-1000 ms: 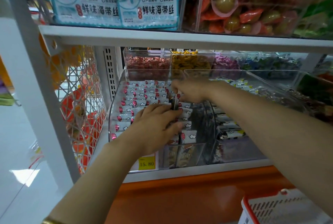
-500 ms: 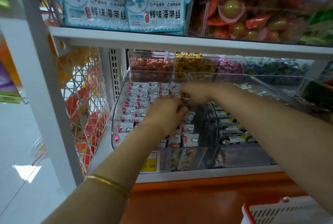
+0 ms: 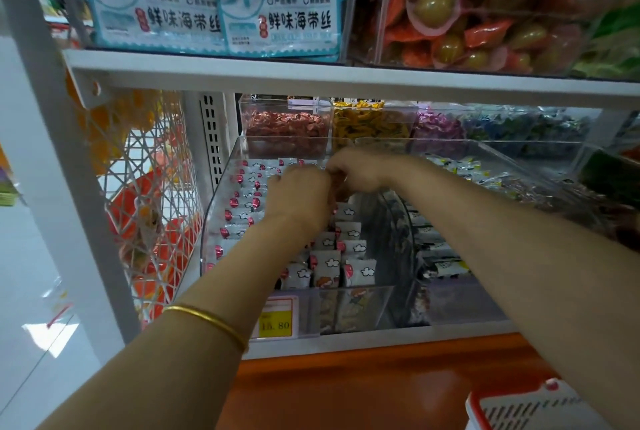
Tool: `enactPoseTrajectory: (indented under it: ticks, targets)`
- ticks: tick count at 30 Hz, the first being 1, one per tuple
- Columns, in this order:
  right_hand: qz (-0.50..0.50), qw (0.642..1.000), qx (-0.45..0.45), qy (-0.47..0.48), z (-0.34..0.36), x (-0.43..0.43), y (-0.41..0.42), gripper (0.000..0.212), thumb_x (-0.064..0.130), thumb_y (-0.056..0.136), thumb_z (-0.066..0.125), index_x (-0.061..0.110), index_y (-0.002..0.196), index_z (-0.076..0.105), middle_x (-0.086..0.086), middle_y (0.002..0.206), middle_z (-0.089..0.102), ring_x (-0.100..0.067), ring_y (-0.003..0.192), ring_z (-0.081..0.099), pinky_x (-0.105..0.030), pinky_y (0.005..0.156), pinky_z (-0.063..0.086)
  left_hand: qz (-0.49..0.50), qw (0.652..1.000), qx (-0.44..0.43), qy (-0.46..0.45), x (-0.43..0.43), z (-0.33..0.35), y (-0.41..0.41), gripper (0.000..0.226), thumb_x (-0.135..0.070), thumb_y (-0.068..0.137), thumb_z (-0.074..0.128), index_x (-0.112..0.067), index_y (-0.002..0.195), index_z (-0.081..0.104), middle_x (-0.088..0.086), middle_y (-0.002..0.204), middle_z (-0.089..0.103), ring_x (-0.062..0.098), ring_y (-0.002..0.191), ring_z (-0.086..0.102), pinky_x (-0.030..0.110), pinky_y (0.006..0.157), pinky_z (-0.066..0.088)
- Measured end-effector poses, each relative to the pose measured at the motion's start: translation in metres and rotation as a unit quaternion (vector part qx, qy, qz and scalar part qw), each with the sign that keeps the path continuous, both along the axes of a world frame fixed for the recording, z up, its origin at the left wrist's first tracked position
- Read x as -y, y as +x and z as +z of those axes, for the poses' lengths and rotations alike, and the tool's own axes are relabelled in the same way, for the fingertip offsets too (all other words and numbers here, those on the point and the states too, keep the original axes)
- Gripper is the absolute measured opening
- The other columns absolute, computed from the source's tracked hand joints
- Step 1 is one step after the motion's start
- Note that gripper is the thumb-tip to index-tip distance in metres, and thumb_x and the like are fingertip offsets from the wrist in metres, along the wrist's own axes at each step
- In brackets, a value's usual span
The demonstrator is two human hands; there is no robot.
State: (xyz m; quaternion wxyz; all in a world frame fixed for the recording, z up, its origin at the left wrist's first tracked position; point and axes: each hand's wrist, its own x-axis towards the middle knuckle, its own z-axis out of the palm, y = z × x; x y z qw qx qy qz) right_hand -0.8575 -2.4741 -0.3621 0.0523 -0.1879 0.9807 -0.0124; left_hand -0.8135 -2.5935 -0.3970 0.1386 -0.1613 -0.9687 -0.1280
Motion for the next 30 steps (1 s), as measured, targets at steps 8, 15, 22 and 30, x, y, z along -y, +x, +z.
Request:
enactPoseTrajectory:
  ticks: [8,15,22,30]
  targets:
    - [0.013,0.997,-0.014,0.07,-0.009,-0.002,0.004,0.028,0.024,0.088,0.062,0.015,0.112,0.052,-0.001,0.102,0.057,-0.02,0.094,0.054,-0.032,0.079,0.045,-0.012,1.0,0.027,0.009,0.005,-0.01,0.014,0.024,-0.019,0.094,0.049,-0.016,0.111,0.065,0.012,0.115,0.058,0.032,0.113,0.048,0.044,0.096,0.039]
    - [0.016,0.994,0.021,0.109,-0.003,0.0,0.003,0.015,0.022,0.087,0.057,0.012,0.098,0.061,0.004,0.078,0.051,-0.018,0.074,0.052,-0.033,0.07,0.043,0.012,0.999,0.011,0.037,0.028,-0.01,0.033,0.027,-0.021,0.094,0.047,-0.02,0.113,0.066,0.008,0.117,0.052,0.031,0.112,0.042,0.04,0.093,0.037]
    - [-0.021,1.0,0.016,0.007,-0.004,-0.004,-0.004,0.031,0.013,0.093,0.049,0.013,0.122,0.059,-0.005,0.13,0.056,-0.02,0.113,0.052,-0.033,0.094,0.043,0.004,0.998,0.027,0.054,0.034,-0.015,0.036,0.029,-0.027,0.095,0.043,-0.019,0.117,0.062,0.005,0.124,0.05,0.03,0.115,0.037,0.041,0.099,0.033]
    - [-0.033,0.989,-0.124,-0.071,-0.007,-0.007,-0.02,0.024,0.005,0.091,0.053,0.013,0.109,0.066,-0.006,0.118,0.063,-0.019,0.105,0.058,-0.032,0.085,0.047,-0.01,0.995,0.044,0.085,0.036,-0.016,0.031,0.028,-0.026,0.095,0.045,-0.019,0.114,0.063,0.006,0.124,0.052,0.03,0.118,0.04,0.045,0.105,0.03]
